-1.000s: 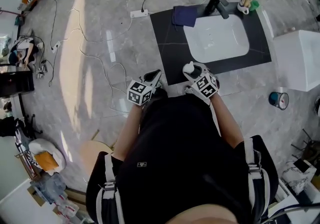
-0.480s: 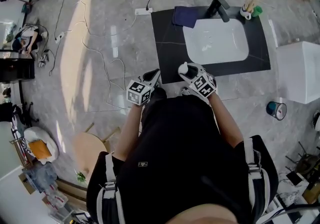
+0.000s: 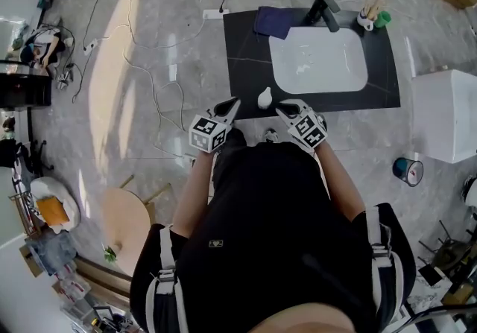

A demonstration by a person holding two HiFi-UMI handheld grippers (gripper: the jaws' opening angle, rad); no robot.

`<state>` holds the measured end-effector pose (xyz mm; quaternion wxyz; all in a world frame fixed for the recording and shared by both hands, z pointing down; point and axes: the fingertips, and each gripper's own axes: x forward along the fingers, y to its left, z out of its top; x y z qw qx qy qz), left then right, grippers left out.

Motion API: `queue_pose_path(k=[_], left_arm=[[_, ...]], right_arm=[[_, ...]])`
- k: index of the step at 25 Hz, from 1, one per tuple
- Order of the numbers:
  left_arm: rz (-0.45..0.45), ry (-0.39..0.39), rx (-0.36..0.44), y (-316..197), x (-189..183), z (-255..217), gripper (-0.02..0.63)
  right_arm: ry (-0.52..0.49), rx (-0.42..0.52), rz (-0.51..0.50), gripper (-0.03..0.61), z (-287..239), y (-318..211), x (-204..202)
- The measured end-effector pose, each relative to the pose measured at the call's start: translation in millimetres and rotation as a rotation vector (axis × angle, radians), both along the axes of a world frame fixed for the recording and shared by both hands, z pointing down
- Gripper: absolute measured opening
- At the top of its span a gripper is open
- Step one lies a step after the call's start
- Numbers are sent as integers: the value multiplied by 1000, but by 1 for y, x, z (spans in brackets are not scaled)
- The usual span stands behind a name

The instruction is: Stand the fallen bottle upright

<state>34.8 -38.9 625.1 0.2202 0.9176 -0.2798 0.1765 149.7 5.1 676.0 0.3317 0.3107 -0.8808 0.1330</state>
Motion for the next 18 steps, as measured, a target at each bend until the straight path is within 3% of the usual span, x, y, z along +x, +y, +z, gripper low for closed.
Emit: queue_pose_path(k=[4, 18], left_arm=[[0, -1, -3, 14, 11, 4, 17], [-49, -1, -18, 43, 10, 9, 17]], right_arm=[[-4, 3, -8, 60, 2, 7, 12], [-2, -33, -4, 60, 7, 23, 34]])
